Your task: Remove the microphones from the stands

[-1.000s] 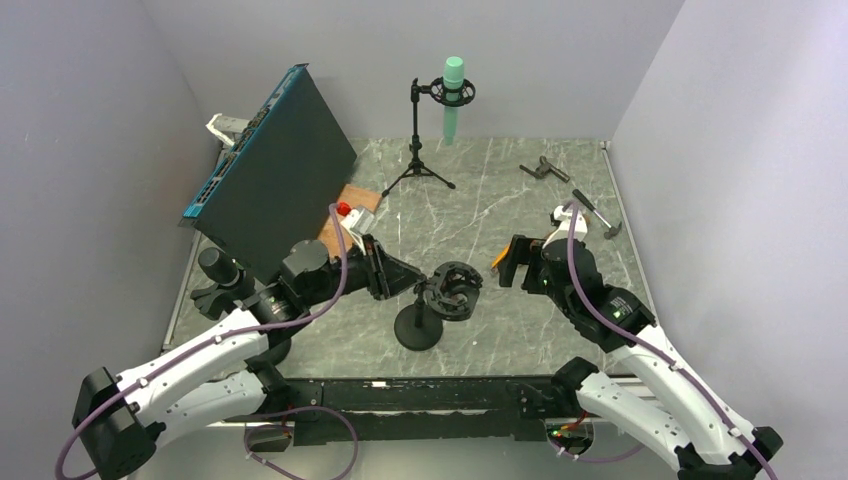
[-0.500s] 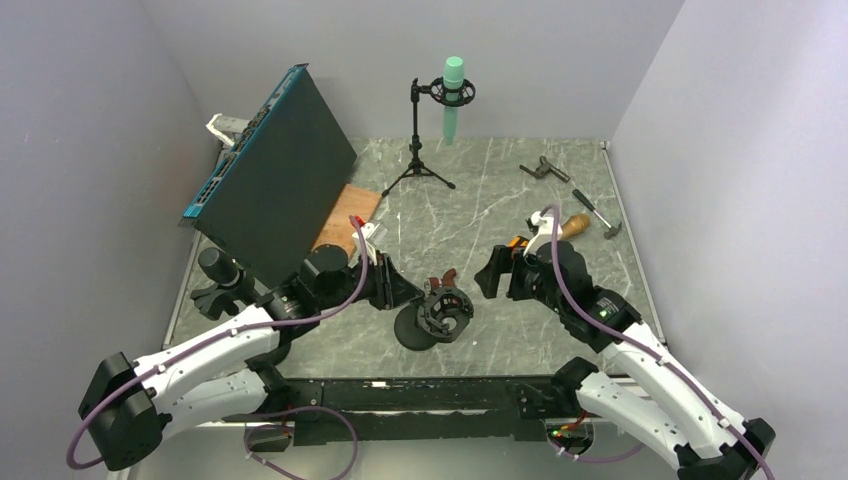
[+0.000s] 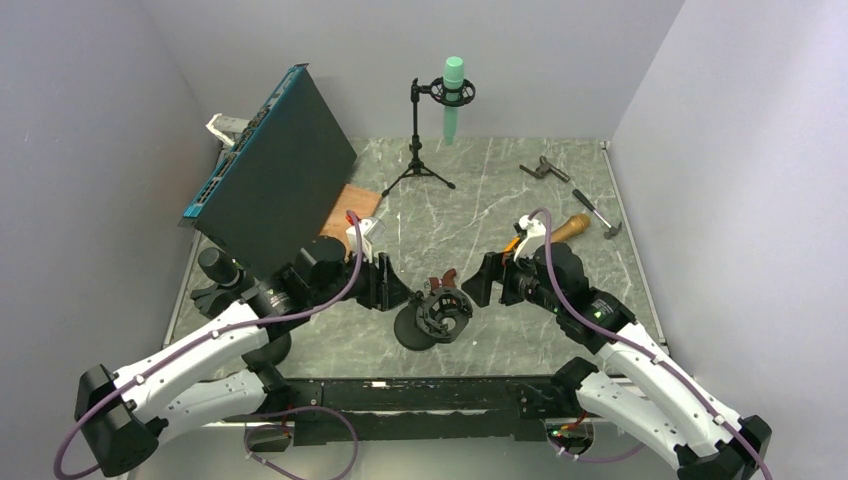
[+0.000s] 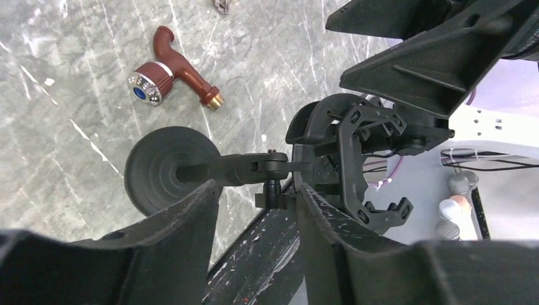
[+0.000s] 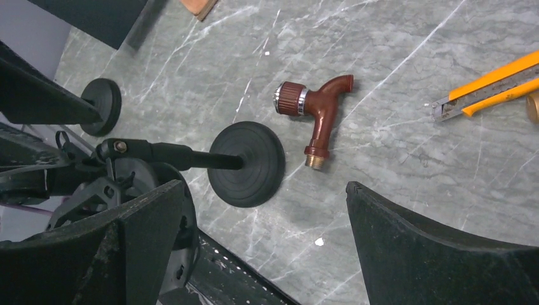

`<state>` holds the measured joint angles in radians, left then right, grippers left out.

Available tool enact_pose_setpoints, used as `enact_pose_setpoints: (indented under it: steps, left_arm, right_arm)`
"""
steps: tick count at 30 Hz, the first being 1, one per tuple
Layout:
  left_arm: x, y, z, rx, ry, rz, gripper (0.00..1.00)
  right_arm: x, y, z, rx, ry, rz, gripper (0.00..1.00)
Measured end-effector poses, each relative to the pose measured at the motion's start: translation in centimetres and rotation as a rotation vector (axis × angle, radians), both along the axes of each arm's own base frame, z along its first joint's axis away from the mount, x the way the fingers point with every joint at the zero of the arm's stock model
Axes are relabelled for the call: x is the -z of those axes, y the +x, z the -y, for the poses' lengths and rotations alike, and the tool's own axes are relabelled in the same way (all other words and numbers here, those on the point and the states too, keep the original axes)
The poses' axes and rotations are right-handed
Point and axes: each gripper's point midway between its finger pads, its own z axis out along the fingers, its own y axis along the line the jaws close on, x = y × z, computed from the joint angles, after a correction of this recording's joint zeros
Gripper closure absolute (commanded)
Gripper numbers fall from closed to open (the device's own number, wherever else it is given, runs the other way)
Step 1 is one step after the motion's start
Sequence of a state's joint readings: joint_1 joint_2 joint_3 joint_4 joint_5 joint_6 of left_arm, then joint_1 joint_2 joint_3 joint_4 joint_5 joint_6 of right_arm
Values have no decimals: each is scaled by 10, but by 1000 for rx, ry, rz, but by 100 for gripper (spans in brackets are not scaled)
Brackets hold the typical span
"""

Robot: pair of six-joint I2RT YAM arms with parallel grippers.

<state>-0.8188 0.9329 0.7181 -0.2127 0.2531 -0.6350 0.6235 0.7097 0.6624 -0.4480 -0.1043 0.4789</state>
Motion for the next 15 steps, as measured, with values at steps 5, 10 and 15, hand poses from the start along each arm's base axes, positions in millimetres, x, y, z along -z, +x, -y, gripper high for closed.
enact_pose_setpoints:
  steps: [5,10,15]
  left_arm:
    - [-19,0,-5,7,22,40,39]
    - [-23,-4,-8,28,26,56,42]
    - [-24,-12,-6,66,14,49,44]
  right_arm:
    - [-4,3,0,8,-1,8,0]
    - [-9,4,0,7,-1,21,0]
    - [-14,4,0,-7,-17,24,0]
